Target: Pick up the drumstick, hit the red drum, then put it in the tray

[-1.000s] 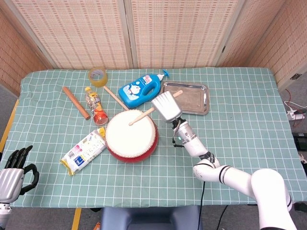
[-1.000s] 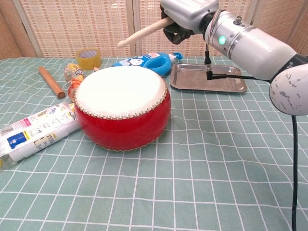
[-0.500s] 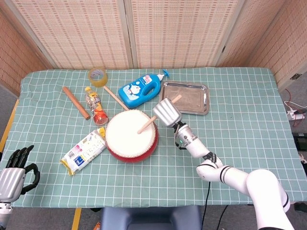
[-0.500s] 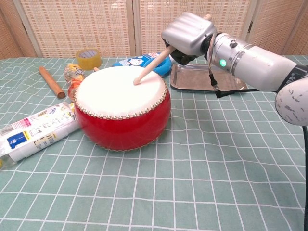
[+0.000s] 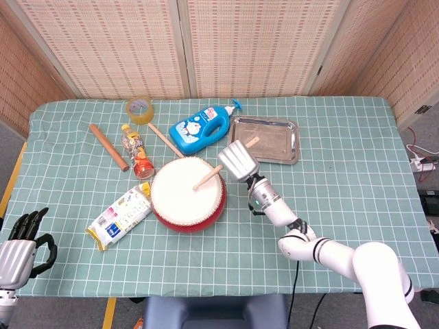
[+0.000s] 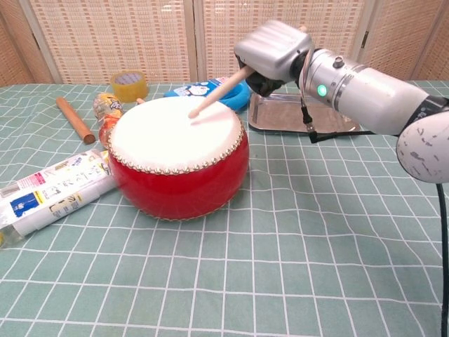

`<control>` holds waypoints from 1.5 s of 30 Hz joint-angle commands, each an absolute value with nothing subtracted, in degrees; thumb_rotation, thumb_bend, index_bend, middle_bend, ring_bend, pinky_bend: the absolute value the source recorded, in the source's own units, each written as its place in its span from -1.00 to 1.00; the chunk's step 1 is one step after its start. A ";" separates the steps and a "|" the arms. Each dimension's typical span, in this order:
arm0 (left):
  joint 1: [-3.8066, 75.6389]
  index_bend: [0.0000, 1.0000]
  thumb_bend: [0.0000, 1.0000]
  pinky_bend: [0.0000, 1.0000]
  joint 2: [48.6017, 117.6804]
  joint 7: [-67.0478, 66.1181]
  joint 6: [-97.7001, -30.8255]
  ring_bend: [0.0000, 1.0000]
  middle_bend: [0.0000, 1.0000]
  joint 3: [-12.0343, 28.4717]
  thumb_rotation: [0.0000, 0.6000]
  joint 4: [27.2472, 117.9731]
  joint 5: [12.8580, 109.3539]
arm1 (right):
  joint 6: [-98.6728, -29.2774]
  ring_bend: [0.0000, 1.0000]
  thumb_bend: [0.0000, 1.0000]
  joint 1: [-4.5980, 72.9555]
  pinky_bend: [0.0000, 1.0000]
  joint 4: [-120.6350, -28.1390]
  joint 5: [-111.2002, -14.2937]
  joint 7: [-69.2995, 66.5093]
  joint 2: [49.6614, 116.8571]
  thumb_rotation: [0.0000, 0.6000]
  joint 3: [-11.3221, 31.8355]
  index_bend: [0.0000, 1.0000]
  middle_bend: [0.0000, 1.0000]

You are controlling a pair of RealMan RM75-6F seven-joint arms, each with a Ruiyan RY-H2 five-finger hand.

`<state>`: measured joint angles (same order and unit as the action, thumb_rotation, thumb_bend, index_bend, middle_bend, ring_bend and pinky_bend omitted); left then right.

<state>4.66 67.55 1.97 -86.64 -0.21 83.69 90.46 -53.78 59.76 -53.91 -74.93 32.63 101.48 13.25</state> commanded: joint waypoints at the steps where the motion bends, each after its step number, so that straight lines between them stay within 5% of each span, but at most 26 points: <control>1: 4.59 -0.97 -0.54 -0.99 67.57 2.01 -86.65 -1.00 -1.00 -0.24 1.00 83.64 90.35 | -53.92 1.00 0.37 59.88 1.00 -52.82 -75.69 33.06 101.86 1.00 12.48 1.00 1.00; 9: 4.64 -0.97 -0.54 -0.99 67.55 1.80 -86.78 -1.00 -1.00 -0.18 1.00 83.88 90.48 | -62.02 1.00 0.37 59.35 1.00 -56.92 -75.40 20.79 102.04 1.00 18.91 1.00 1.00; 20: 4.74 -0.97 -0.54 -0.99 67.50 1.44 -86.48 -1.00 -1.00 -0.24 1.00 84.11 90.38 | -53.96 1.00 0.38 59.27 1.00 -53.21 -75.14 29.92 102.48 1.00 12.54 1.00 1.00; 32: 4.62 -0.97 -0.54 -0.99 67.39 1.40 -86.88 -1.00 -1.00 -0.16 1.00 84.24 90.43 | -62.22 1.00 0.38 59.21 1.00 -55.38 -77.11 20.77 102.19 1.00 17.17 1.00 1.00; 40: 4.73 -0.97 -0.54 -0.99 67.55 1.43 -86.49 -1.00 -1.00 -0.20 1.00 84.10 90.27 | -53.45 1.00 0.38 59.11 1.00 -53.16 -75.44 30.29 102.04 1.00 12.16 1.00 1.00; 45: 4.66 -0.97 -0.54 -0.99 67.70 1.76 -86.54 -1.00 -1.00 -0.11 1.00 83.79 90.04 | -56.11 1.00 0.39 58.59 1.00 -54.28 -75.77 28.01 101.95 1.00 13.43 1.00 1.00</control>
<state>4.66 67.70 1.75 -86.55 -0.11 83.79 90.05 -53.93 58.93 -53.80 -75.72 30.76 102.05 12.71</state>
